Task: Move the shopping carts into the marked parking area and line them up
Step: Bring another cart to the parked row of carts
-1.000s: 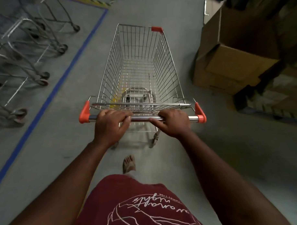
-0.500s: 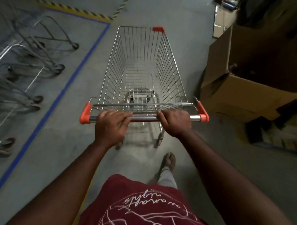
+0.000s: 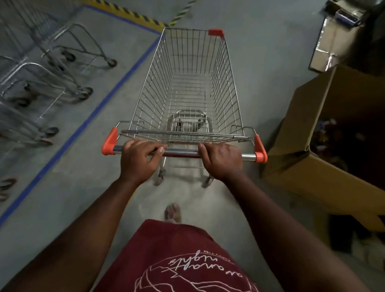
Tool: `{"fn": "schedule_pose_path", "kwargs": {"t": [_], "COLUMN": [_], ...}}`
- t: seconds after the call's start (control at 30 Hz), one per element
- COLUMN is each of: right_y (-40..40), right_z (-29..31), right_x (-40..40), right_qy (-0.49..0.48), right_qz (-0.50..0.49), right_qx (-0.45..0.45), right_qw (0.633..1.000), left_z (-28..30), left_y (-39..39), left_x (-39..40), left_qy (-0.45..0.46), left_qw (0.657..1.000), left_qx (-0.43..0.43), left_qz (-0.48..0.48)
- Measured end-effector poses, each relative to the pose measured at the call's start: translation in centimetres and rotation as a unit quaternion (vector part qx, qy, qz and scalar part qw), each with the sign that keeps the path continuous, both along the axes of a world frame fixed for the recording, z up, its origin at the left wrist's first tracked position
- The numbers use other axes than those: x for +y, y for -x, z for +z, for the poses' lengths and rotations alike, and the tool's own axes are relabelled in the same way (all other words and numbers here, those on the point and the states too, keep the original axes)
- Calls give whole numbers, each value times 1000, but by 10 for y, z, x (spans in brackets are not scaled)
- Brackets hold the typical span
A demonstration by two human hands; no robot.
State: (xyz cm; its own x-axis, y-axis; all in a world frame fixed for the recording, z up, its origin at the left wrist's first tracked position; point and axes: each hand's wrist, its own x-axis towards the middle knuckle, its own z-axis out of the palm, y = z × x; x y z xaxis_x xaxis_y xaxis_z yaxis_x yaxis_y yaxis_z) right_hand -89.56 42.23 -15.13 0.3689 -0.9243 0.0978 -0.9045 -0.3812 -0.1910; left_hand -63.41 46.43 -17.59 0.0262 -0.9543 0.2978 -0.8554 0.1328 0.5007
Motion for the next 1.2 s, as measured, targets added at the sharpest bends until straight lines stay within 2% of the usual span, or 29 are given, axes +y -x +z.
{"fn": "schedule_pose_path", "kwargs": {"t": [0.2, 0.4, 0.6, 0.7, 0.9, 1.2], "right_y": [24, 29, 24, 25, 37, 29], "right_z": [-10, -10, -4, -5, -7, 5], "right_x": [-132, -264, -389, -452, -596, -827], "right_qy": [6, -24, -62, -50, -26, -55], "right_qz": [-12, -32, -50, -43, -3, 95], "right_qx": [26, 41, 40, 47, 67, 77], "right_qw": [1000, 998, 996, 997, 997, 991], "left_z": [-11, -10, -7, -6, -12, -1], "left_y": [26, 35, 28, 30, 48, 57], "left_x": [-124, -255, -385, -450, -576, -759], "left_qy": [52, 65, 27, 29, 51, -16], "left_qw": [999, 998, 999, 999, 998, 990], "left_qx": [-14, -16, -23, -17, -8, 23], "left_qz": [0, -9, -17, -9, 41, 139]}}
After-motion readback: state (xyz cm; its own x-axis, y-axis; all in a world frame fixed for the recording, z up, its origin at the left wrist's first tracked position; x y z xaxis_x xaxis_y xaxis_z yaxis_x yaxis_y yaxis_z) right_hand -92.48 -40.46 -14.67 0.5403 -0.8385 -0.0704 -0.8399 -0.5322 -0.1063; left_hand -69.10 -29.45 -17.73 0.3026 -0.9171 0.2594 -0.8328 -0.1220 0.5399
